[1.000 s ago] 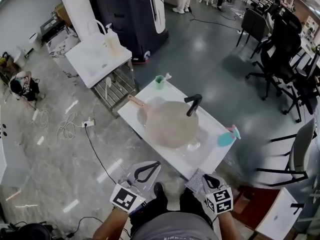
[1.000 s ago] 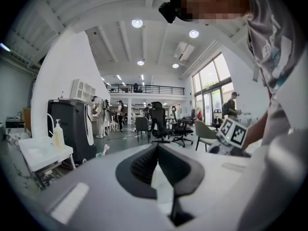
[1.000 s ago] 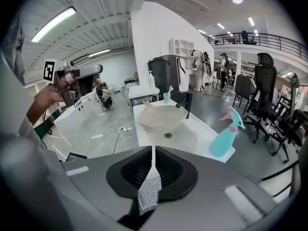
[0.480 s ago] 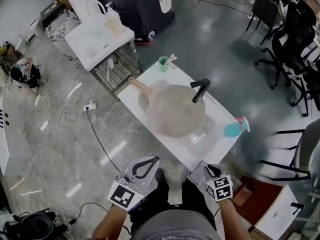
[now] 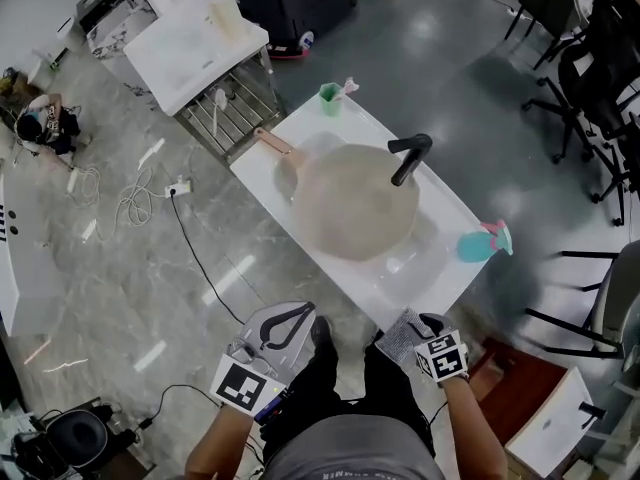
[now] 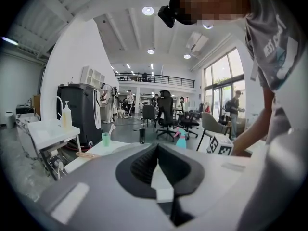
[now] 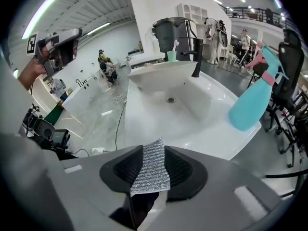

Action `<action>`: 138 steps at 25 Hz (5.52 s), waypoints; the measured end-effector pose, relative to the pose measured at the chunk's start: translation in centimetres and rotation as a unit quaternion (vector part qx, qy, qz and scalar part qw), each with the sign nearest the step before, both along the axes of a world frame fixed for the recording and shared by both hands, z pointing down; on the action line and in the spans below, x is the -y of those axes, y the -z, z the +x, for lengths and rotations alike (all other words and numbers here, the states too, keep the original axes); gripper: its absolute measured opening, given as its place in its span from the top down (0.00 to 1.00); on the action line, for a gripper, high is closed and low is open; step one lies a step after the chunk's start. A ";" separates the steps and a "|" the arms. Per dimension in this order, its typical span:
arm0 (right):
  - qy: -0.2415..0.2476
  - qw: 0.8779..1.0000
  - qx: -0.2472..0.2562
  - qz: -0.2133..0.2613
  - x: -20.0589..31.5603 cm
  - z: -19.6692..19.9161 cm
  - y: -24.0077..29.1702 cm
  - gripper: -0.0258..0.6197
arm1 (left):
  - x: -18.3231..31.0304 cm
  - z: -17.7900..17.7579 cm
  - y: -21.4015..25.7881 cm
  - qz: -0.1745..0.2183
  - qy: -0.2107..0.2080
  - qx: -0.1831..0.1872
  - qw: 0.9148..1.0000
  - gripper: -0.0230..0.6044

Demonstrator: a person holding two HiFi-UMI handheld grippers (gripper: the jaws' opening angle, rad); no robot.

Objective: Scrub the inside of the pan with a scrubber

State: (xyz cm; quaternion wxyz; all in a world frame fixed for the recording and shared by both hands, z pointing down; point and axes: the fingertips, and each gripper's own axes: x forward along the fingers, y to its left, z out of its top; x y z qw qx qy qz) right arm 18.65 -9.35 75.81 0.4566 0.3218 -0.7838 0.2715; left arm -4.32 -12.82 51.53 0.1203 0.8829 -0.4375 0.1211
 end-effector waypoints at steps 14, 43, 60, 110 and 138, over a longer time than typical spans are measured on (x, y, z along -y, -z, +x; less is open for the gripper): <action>0.029 0.997 -0.003 -0.067 -0.1 -0.4 -3.2 0.67 | 1.0 -0.4 -2.4 -0.017 0.018 -0.013 1.000 0.96; -0.056 0.984 0.161 0.060 12.6 -9.6 12.9 0.92 | 1.8 -5.2 -1.4 0.013 0.066 -0.039 0.997 0.96; -0.199 0.973 0.084 0.075 29.1 -18.7 5.6 0.92 | -3.2 -13.2 -3.0 0.001 0.151 -0.040 0.988 0.96; 0.247 0.943 -0.200 0.095 27.1 -27.2 -4.7 0.94 | -2.3 -17.1 -6.2 -0.044 0.184 -0.041 0.981 0.96; 0.183 0.934 -0.267 0.154 35.5 -23.8 -5.2 0.94 | -5.0 -17.6 -8.8 -0.073 0.186 -0.028 0.979 0.96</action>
